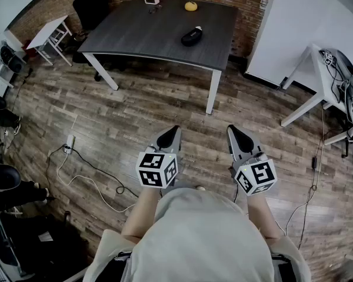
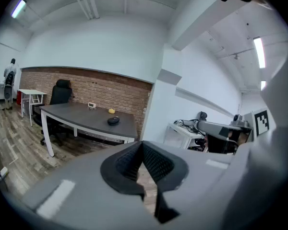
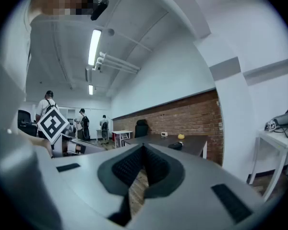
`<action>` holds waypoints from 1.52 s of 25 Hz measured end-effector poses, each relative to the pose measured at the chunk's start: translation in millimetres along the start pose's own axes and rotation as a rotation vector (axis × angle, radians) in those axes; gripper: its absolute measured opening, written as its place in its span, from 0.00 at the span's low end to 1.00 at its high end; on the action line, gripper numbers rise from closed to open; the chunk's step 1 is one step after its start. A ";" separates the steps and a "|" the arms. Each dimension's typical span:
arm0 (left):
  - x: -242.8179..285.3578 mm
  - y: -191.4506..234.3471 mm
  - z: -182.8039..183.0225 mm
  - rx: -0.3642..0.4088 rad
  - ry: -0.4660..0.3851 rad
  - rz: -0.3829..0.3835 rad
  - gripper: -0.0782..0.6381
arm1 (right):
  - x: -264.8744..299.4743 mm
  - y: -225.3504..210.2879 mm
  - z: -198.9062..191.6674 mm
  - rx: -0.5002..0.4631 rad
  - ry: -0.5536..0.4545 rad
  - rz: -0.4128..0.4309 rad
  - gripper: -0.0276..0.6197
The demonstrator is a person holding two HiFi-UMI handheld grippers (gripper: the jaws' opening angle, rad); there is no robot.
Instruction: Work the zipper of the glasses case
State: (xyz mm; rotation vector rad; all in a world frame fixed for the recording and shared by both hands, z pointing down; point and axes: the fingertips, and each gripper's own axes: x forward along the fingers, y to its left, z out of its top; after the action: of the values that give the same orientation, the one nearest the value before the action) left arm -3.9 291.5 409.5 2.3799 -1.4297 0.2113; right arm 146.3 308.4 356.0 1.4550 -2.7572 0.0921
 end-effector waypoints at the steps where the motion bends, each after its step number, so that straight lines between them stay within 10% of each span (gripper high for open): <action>1: -5.5 -0.8 -2.2 -0.004 -0.006 0.004 0.12 | -4.5 4.3 0.8 -0.005 -0.005 0.006 0.05; 18: -33.6 -19.7 -12.0 -0.033 -0.028 -0.023 0.20 | -31.8 34.0 -6.7 -0.042 0.019 0.097 0.05; 27: -36.5 -12.7 -13.3 0.012 -0.018 -0.036 0.53 | -20.0 31.8 -18.1 0.009 0.043 0.096 0.52; 38: 28.1 41.0 4.0 -0.044 -0.011 -0.063 0.56 | 57.3 -0.1 -30.5 0.070 0.061 0.084 0.57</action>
State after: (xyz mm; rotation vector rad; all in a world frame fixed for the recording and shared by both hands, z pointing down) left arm -26.6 249.4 423.6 2.3899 -1.3479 0.1487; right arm 113.9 263.1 389.2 1.3266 -2.7919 0.2323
